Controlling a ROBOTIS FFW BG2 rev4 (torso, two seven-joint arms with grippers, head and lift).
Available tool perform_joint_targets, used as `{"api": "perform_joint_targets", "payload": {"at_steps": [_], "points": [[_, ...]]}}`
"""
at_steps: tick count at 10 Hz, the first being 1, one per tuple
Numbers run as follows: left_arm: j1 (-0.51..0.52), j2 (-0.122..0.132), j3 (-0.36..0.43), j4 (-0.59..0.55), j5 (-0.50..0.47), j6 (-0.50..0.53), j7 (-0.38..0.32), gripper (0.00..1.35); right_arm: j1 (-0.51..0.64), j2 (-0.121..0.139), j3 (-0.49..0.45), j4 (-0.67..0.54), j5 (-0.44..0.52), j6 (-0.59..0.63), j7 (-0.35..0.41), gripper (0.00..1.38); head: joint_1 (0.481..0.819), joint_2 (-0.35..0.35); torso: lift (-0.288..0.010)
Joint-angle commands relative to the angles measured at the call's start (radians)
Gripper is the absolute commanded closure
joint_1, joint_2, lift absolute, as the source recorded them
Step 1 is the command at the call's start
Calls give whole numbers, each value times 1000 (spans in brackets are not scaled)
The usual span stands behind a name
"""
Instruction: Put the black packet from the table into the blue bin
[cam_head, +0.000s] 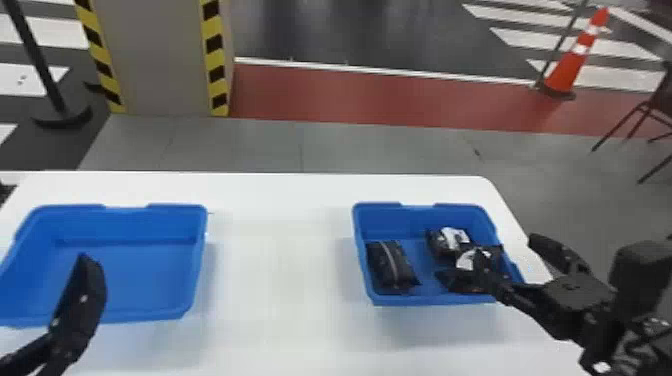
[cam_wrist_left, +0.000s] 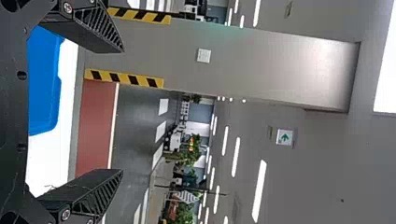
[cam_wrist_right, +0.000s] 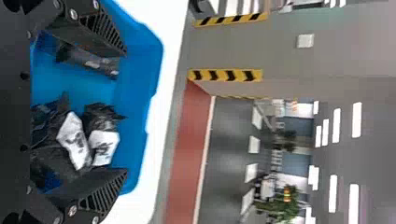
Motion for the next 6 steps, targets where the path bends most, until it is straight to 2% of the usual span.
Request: {"api": "perform_joint_targets", "payload": {"at_steps": [1, 2, 3, 4, 6], "points": [[-2, -3, 2, 0, -7, -7, 0, 107, 128, 44, 1, -138, -36, -100, -9, 59, 695, -139, -110], [-2, -3, 4, 0, -7, -7, 0, 107, 204, 73, 1, -195, -36, -181, -26, 71, 695, -125, -110], [-2, -3, 4, 0, -7, -10, 0, 107, 273, 91, 13, -212, -66, -274, -55, 81, 695, -104, -110], [1, -3, 4, 0, -7, -7, 0, 107, 332, 91, 42, -219, -122, -368, -66, 81, 695, -95, -110], [1, -3, 6, 0, -7, -5, 0, 107, 389, 92, 58, -222, -154, -387, -70, 82, 695, -55, -110]]}}
